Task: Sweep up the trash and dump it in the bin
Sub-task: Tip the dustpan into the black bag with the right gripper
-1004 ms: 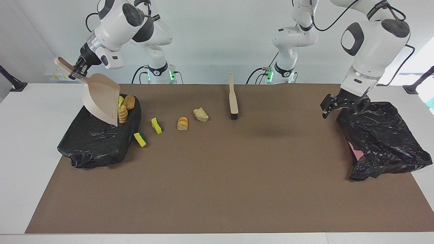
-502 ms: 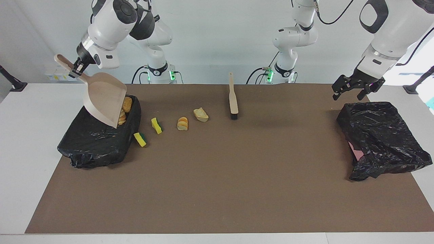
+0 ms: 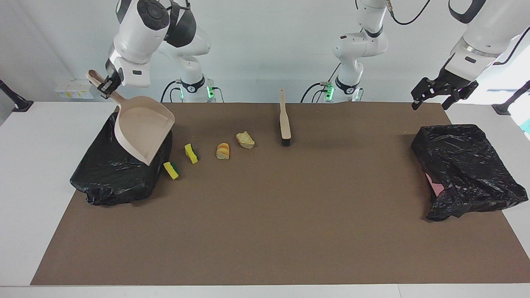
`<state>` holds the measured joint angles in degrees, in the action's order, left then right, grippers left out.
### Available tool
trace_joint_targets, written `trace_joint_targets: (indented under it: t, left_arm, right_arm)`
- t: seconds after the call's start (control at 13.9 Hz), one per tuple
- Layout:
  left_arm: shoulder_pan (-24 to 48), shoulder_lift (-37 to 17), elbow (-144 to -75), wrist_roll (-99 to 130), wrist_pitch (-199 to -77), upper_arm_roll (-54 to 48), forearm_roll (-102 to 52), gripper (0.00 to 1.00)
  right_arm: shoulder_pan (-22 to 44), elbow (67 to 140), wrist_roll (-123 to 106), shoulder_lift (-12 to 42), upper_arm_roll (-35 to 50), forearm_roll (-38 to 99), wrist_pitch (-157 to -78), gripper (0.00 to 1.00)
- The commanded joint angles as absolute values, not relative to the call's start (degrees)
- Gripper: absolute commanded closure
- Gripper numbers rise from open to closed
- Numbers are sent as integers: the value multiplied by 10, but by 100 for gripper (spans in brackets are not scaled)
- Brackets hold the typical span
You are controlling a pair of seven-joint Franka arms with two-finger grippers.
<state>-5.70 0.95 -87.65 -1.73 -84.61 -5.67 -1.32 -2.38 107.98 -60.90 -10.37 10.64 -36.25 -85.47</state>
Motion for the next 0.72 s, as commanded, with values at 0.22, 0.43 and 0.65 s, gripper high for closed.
trace_joint_targets:
  t: [0.22, 0.43, 0.65]
  left_arm:
    - [-55, 33, -903, -16, -840, -60, -4, 0]
    - [-61, 32, -902, -15, -842, -60, -4, 0]
    - [-63, 32, -902, -16, -842, -59, -4, 0]
  right_arm:
    - [14, 1067, -422, -84, 120, -234, -847, 100]
    - [68, 1034, -255, -27, 120, -174, -846, 100]
    - [131, 958, -68, 68, 121, -132, -842, 100]
